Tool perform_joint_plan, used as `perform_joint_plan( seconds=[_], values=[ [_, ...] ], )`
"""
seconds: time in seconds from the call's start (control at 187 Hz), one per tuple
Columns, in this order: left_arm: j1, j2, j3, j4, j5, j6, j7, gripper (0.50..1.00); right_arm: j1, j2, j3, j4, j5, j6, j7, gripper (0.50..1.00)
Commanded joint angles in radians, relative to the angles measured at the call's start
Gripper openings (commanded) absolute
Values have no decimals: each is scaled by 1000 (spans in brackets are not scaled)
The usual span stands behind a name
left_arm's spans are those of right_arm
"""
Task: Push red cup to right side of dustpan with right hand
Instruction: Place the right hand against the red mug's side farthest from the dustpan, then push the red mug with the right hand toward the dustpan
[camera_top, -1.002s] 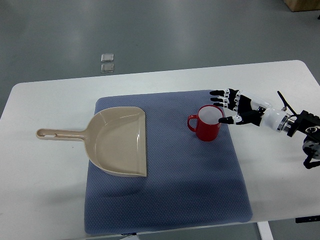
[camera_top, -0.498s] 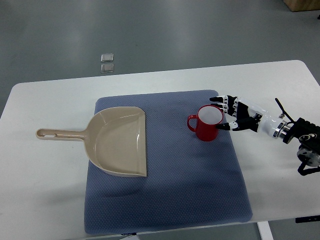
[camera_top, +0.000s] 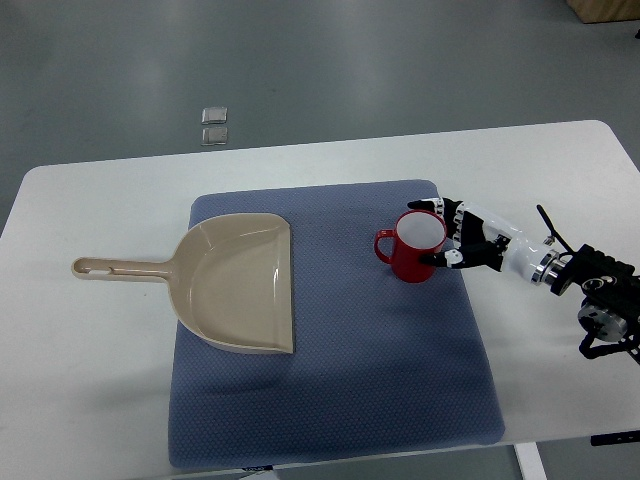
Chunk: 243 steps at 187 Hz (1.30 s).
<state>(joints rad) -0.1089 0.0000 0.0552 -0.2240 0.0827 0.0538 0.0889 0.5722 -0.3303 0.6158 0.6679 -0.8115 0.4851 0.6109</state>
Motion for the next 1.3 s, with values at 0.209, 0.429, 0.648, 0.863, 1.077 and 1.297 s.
perform_joint_plan(
  seconds=[0.209,0.429,0.648,0.863,1.077,1.297],
  values=[
    [0,0,-1,0,0,0,0,1000,0,39,-1,-8,0,-19,0,934],
    [0,0,-1,0,0,0,0,1000,1,60,-1,-10,0,-34,0,934],
    [0,0,0,0,0,0,0,1000,1,88,-2,-11,-2,-59,0,934],
    [0,0,-1,0,0,0,0,1000,1,116,-10,-11,-3,-63,0,932],
    [0,0,-1,0,0,0,0,1000,3,160,-13,-13,-3,-79,0,932],
    [0,0,-1,0,0,0,0,1000,9,195,-31,-13,-3,-99,0,932]
  ],
)
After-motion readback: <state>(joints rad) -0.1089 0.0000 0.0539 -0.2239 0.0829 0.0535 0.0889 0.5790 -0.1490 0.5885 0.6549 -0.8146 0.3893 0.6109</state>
